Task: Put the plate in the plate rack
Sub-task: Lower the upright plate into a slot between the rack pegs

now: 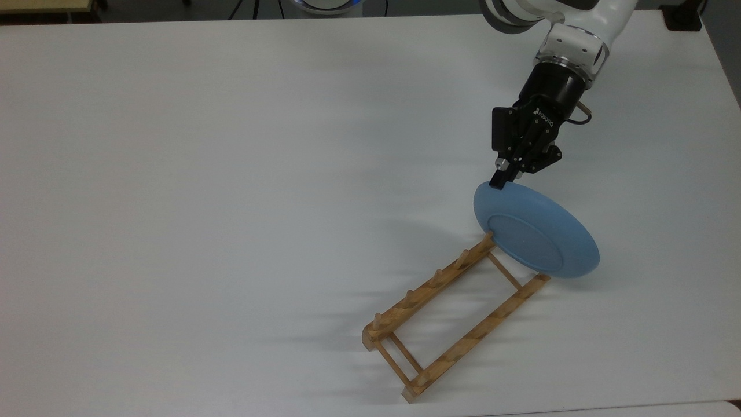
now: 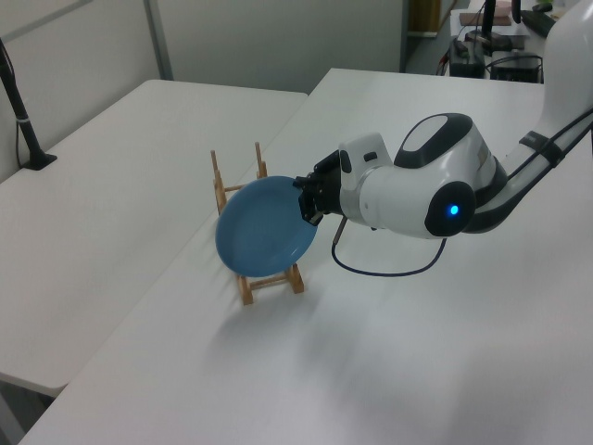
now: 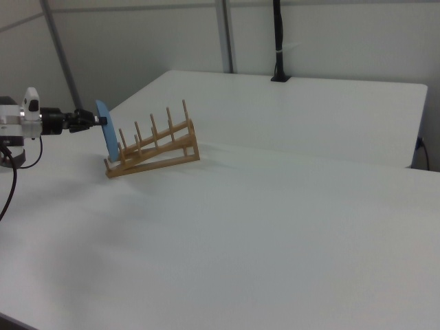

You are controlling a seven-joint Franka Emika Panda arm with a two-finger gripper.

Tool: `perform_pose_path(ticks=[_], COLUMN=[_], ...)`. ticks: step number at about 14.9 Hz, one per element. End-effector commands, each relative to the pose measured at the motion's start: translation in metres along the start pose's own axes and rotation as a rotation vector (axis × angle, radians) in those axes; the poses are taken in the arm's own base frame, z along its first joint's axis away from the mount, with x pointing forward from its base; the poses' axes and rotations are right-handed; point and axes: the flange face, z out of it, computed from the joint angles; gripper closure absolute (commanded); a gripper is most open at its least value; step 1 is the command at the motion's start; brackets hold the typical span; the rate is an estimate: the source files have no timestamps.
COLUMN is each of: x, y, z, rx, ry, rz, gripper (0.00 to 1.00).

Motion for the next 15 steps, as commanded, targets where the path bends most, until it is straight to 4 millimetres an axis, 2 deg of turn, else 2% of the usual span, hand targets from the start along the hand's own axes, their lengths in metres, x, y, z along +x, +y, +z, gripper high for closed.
perform_pose_path(ticks=[1, 6, 9, 15], x=[0.003, 0.002, 0.016, 0.015], y=[0.007, 0.011, 0.019, 0.02], z=[0.006, 0.014, 0.013, 0.016], rx=[-0.035, -0.047, -0.051, -0.058], ry=[0.02, 0.021, 0.03, 0.028], rz=[0.03, 0.052, 0.082, 0.086], gripper=[1.0, 1.0, 1.0, 1.0])
